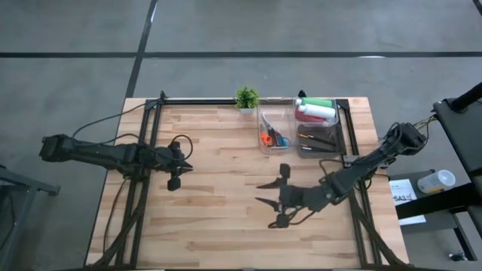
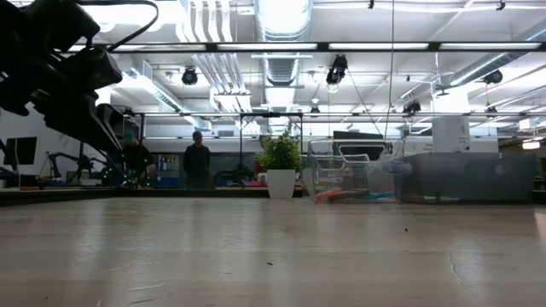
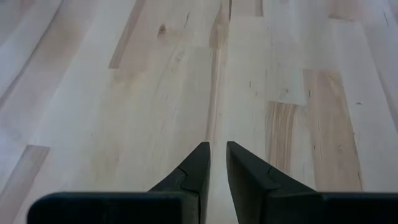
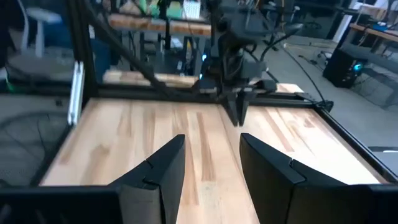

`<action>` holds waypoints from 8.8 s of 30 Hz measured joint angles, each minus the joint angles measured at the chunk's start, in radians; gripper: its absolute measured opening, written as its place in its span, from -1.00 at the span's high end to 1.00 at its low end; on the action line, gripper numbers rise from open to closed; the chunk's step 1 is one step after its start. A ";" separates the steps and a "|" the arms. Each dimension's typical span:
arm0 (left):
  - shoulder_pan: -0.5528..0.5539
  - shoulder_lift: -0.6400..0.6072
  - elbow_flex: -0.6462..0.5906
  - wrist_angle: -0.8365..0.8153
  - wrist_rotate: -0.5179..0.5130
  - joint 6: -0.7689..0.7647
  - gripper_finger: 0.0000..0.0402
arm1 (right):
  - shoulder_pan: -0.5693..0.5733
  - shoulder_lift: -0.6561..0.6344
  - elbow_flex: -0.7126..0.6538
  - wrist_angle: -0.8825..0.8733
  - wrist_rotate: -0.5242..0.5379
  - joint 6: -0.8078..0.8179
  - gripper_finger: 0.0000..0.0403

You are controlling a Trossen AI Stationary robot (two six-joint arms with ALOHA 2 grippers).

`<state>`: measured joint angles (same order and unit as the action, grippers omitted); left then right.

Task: Pick & Place Paint Supplies
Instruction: Return to Home Position

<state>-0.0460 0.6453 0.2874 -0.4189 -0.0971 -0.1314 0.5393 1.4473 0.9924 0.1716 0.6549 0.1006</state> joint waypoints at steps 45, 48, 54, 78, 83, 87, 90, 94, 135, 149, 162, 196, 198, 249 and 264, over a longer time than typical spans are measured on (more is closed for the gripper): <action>-0.004 0.024 0.000 0.659 -0.121 -0.270 0.69 | -0.054 -0.550 -0.631 0.409 -0.410 -0.159 0.26; -0.006 0.013 0.000 0.682 -0.017 -0.207 0.69 | -0.053 -0.663 -0.729 0.441 -0.394 -0.159 0.26; -0.006 -0.006 0.000 0.684 -0.018 -0.161 0.69 | -0.054 -0.914 -0.891 0.448 -0.390 -0.117 0.26; -0.005 -0.488 -0.282 0.621 -0.042 -0.110 0.69 | -0.053 -1.445 -0.983 0.076 -0.401 -0.073 0.26; -0.005 -0.649 -0.283 0.477 -0.042 -0.127 0.69 | -0.053 -1.448 -0.983 0.071 -0.401 -0.074 0.26; -0.005 -0.638 -0.282 0.467 -0.042 -0.123 0.69 | -0.053 -1.447 -0.983 0.070 -0.401 -0.073 0.26; -0.005 -0.644 -0.283 0.456 -0.041 -0.129 0.69 | -0.053 -1.447 -0.983 0.070 -0.400 -0.068 0.26; -0.005 -0.644 -0.283 0.456 -0.038 -0.130 0.69 | -0.053 -1.446 -0.983 0.064 -0.394 -0.075 0.26; -0.005 -0.628 -0.285 0.455 -0.037 -0.131 0.69 | -0.053 -1.392 -0.983 -0.116 -0.393 0.075 0.26; -0.004 -0.628 -0.285 0.455 -0.037 -0.131 0.69 | -0.053 -1.392 -0.983 -0.115 -0.393 0.075 0.26; -0.004 -0.628 -0.285 0.455 -0.037 -0.131 0.69 | -0.053 -1.392 -0.983 -0.115 -0.393 0.075 0.26; -0.005 -0.628 -0.285 0.455 -0.037 -0.131 0.69 | -0.053 -1.392 -0.983 -0.115 -0.393 0.075 0.26; -0.005 -0.628 -0.286 0.455 -0.037 -0.131 0.69 | -0.053 -1.392 -0.983 -0.115 -0.393 0.075 0.26; -0.004 -0.628 -0.286 0.455 -0.037 -0.131 0.69 | -0.053 -1.392 -0.983 -0.115 -0.393 0.075 0.26; -0.004 -0.628 -0.286 0.455 -0.037 -0.131 0.69 | -0.053 -1.392 -0.983 -0.115 -0.393 0.075 0.26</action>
<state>-0.0502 0.0170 0.0017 0.0364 -0.1341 -0.2625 0.4860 0.0551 0.0097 0.0563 0.2623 0.1757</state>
